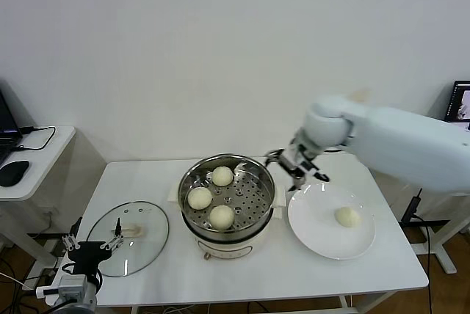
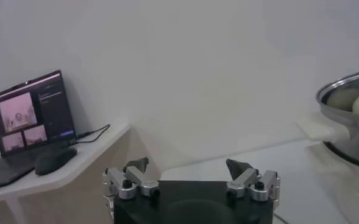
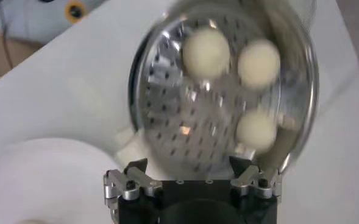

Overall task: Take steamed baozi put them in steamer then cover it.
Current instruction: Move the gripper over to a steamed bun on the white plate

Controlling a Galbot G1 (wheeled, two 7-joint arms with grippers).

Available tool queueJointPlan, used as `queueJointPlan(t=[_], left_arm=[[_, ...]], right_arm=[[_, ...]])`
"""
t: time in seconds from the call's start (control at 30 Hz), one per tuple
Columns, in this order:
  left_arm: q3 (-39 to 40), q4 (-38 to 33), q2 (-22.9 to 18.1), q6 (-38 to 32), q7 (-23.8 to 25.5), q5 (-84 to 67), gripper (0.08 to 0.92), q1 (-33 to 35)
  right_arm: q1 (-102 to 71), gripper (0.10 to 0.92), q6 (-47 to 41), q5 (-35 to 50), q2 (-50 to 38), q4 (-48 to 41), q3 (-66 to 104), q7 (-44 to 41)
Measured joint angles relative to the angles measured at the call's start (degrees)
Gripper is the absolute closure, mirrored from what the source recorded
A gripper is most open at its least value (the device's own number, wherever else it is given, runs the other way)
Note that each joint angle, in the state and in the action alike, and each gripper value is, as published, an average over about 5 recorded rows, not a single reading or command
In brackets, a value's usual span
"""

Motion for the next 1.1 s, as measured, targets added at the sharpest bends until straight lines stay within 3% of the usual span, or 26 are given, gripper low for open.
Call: queueJointPlan(t=[0.47, 1.1], left_arm=[[0.1, 0.67, 0.71, 0.06, 0.05, -0.14, 0.177, 0.01], [-0.27, 0.95, 0.66, 0.17, 0.17, -0.13, 0.177, 0.27]], right_arm=[[-19.1, 0.203, -2.36, -8.12, -10.05, -5.52, 14.28, -0.16], [-36.96, 0.205, -2.98, -14.9, -5.99, -17.77, 28.9, 1.6]])
